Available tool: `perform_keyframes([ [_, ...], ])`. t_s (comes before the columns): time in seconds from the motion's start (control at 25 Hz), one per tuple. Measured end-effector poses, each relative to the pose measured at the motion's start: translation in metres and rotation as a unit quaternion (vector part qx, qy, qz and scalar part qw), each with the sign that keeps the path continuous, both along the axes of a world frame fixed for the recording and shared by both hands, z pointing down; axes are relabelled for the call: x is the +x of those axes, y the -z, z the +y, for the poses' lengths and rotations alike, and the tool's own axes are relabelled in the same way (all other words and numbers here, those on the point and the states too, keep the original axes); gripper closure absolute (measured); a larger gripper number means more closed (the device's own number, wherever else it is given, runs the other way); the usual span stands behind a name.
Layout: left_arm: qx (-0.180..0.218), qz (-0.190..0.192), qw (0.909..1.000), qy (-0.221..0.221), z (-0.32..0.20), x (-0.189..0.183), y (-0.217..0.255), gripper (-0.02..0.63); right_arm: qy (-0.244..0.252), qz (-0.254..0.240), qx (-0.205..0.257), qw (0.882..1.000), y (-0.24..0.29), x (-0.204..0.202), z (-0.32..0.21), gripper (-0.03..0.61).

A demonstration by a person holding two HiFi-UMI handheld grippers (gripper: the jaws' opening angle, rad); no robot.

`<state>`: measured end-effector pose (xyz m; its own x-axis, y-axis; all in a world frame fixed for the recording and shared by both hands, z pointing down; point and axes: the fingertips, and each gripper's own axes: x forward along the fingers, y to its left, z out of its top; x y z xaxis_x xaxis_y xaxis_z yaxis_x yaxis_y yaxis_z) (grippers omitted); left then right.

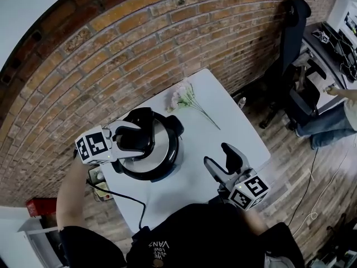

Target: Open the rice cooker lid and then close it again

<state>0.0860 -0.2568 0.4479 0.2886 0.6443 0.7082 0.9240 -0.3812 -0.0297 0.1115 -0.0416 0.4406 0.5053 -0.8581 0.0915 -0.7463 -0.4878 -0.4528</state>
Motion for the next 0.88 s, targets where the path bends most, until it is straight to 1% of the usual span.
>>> perform_keyframes([
  [0.32, -0.009, 0.003, 0.9997, 0.024, 0.0, 0.002, 0.001, 0.33, 0.012, -0.003, 0.001, 1.0, 0.0, 0.0, -0.005, 0.267],
  [0.64, -0.016, 0.004, 0.9966, 0.08, -0.003, 0.004, 0.0, 0.33, 0.034, -0.004, 0.0, 0.999, -0.001, -0.002, -0.016, 0.267],
  [0.88, -0.018, 0.004, 0.9902, 0.138, -0.006, 0.007, 0.0, 0.328, 0.056, -0.002, 0.0, 0.998, 0.0, 0.0, -0.026, 0.267],
])
